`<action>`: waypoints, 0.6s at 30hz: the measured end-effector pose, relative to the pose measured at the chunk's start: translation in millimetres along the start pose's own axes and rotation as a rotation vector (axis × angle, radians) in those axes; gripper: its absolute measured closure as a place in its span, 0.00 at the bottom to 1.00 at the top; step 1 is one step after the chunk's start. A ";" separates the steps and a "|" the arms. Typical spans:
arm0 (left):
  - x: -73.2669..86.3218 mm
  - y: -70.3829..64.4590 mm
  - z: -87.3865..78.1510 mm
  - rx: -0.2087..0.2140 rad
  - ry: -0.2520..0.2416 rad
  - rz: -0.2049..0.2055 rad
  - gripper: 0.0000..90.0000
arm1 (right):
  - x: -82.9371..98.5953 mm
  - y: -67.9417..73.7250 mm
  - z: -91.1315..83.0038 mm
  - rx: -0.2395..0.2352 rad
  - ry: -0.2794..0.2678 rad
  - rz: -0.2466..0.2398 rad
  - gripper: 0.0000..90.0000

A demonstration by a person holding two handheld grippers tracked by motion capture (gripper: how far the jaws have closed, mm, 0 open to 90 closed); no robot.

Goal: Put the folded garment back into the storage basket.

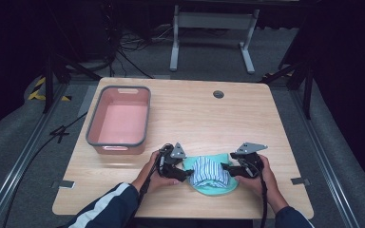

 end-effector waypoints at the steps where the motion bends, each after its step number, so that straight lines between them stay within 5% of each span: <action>1: 0.3 0.1 1.5 0.005 -0.003 -0.004 0.30 | 2.1 -0.5 1.6 0.001 0.009 0.003 0.47; 7: 1.5 1.1 2.3 0.003 -0.009 -0.011 0.28 | 9.1 -2.1 4.7 -0.013 0.025 0.023 0.47; 12: 2.8 2.4 1.4 0.004 -0.018 -0.010 0.30 | 9.5 2.3 2.9 -0.027 0.032 0.005 0.59; 18: 2.6 6.7 -1.3 0.021 -0.025 -0.015 0.51 | 9.8 6.9 1.6 -0.044 0.037 0.002 0.74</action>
Point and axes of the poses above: each handheld gripper's, and its own axes: z roughly forward along the jaws, x roughly out of its underside, y roughly to its left, the point moved 3 cm from there along z, roughly forward along the jaws, and after that the axes turned 6 degrees about z, right-handed, at the moved point
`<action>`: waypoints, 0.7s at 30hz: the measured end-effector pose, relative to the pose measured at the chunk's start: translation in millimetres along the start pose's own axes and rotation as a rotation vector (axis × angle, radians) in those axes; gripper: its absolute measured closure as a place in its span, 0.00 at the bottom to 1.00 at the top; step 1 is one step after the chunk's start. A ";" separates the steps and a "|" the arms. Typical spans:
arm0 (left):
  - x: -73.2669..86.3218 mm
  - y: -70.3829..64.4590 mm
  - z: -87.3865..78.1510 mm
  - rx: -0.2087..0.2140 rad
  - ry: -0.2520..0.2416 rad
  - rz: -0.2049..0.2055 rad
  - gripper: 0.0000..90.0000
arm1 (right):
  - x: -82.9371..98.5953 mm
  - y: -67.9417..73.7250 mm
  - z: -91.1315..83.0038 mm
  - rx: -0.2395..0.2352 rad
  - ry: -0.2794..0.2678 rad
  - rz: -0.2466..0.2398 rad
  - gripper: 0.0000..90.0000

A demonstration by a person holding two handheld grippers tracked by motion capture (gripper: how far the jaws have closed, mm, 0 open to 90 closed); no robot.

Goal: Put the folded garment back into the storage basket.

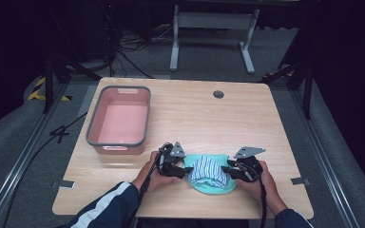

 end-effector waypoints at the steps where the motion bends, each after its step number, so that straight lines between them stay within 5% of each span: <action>1: -0.1 0.7 0.0 0.009 -0.009 0.000 0.55 | 0.2 0.8 -0.1 0.000 -0.001 0.001 0.76; 8: -0.2 -0.2 -0.3 0.083 -0.018 -0.007 0.85 | 1.1 3.3 -0.9 -0.013 0.000 0.018 0.87; 21: -5.9 -6.2 -3.1 0.064 0.022 0.037 0.90 | 2.1 5.4 -2.7 -0.007 -0.017 0.016 0.91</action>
Point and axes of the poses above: each handheld gripper's, and its own axes: z roughly forward along the jaws, x roughly out of its underside, y roughly to its left, the point moved 3 cm from there along z, roughly forward along the jaws, and after that the axes turned 6 degrees about z, right-handed, at the moved point
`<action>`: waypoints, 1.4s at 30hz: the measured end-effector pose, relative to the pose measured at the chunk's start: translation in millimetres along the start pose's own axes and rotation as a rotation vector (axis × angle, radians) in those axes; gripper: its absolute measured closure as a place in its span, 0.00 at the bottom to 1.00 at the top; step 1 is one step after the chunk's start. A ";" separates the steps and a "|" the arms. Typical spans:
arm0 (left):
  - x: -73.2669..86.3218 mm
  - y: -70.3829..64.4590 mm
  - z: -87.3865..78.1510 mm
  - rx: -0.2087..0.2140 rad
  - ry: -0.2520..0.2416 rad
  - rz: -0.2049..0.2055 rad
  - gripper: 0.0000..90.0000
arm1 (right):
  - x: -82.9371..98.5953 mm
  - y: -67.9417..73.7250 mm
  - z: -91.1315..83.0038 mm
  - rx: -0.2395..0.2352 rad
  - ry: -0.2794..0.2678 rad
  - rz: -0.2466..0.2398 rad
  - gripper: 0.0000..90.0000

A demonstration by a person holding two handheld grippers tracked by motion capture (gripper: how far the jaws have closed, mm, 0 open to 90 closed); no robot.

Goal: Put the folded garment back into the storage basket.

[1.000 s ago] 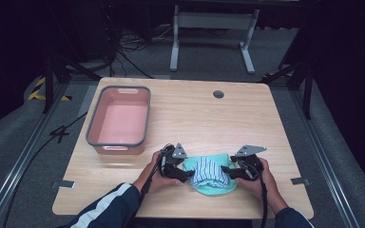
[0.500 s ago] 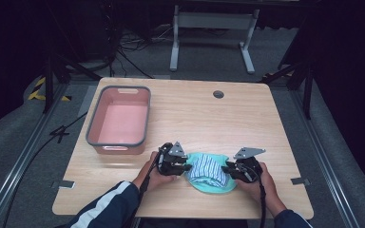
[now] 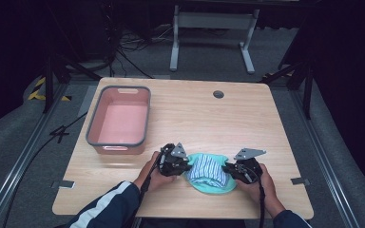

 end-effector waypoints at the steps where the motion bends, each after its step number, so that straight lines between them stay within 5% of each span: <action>1: -0.7 -0.3 -0.1 -0.002 -0.007 0.002 0.91 | 0.0 0.2 -0.6 0.001 0.001 0.000 0.91; 24: -45.5 11.9 -20.1 -0.040 -0.031 0.082 0.91 | -30.3 -5.7 -32.1 0.030 -0.080 -0.012 0.92; 42: -50.2 41.1 -62.8 -0.131 -0.035 0.061 0.91 | -86.1 10.4 -32.5 0.039 -0.116 -0.089 0.92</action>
Point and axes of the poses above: each handheld gripper's, and its own axes: z roughly forward along the jaws, x roughly out of its underside, y roughly to its left, the point moved 3 cm from there along z, roughly forward along the jaws, and after that the axes turned 6 degrees about z, right-handed, at the moved point
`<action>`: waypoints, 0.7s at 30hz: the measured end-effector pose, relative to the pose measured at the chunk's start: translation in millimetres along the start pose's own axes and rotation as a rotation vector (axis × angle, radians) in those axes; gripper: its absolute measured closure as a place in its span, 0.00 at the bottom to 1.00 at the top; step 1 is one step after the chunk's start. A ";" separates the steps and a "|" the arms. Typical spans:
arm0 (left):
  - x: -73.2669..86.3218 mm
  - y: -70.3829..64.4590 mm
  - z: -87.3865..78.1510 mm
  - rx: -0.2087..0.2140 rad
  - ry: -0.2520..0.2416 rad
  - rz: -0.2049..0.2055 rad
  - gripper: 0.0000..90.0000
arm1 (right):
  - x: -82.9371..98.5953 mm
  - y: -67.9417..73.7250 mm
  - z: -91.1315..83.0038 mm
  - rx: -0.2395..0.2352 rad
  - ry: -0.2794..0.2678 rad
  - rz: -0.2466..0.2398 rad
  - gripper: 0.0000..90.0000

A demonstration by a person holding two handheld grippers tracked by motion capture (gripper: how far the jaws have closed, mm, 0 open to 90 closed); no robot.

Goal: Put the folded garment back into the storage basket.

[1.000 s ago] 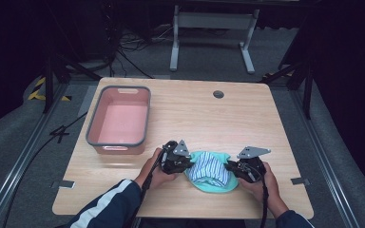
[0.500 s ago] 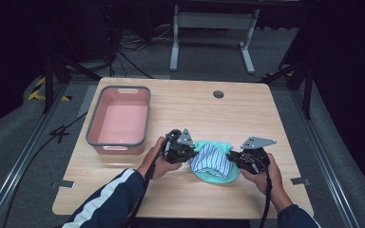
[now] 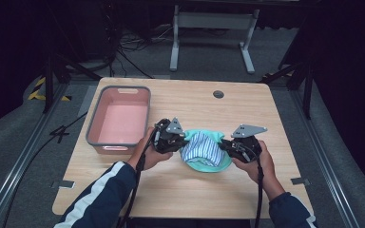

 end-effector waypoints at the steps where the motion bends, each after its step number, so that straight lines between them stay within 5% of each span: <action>1: -0.1 1.7 -3.5 -0.001 0.003 0.002 0.91 | -4.4 0.7 0.2 -0.001 -0.005 -0.003 0.92; 10: 2.5 15.3 -33.3 -0.060 -0.004 0.011 0.91 | -36.5 13.7 10.8 -0.028 -0.019 -0.029 0.92; 21: 21.7 37.5 -75.9 -0.131 -0.038 -0.054 0.91 | -76.8 37.8 25.7 -0.059 -0.031 -0.084 0.92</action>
Point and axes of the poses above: each handheld gripper's, and its own axes: z roughly forward along the jaws, x roughly out of its underside, y roughly to its left, the point moved 3 cm from there along z, roughly forward along the jaws, and after that the axes turned 6 degrees about z, right-handed, at the moved point
